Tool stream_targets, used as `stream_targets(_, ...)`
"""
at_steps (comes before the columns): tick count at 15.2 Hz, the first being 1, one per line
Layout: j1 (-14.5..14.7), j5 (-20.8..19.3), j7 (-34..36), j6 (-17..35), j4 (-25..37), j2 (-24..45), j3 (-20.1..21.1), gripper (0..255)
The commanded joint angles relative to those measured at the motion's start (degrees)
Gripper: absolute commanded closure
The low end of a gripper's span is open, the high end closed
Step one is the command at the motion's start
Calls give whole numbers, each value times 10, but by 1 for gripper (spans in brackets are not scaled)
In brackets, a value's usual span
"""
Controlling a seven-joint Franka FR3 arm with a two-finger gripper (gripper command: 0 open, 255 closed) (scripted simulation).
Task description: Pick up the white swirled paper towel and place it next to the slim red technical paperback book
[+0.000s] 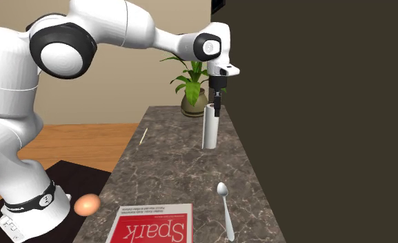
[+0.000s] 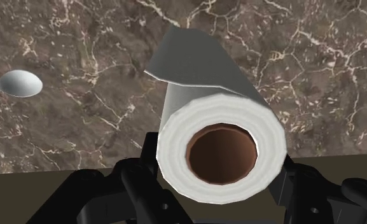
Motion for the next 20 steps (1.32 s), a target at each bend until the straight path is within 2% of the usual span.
stream_targets(1,1,2,-3,-14,12,-2,1,255)
stream_targets(9,10,4,-11,-72,71,-3,3,255)
stream_targets(14,-48,42,-51,-78,-5,-95,9,255)
stream_targets(20,-106,88,-114,-104,-58,-189,3,255)
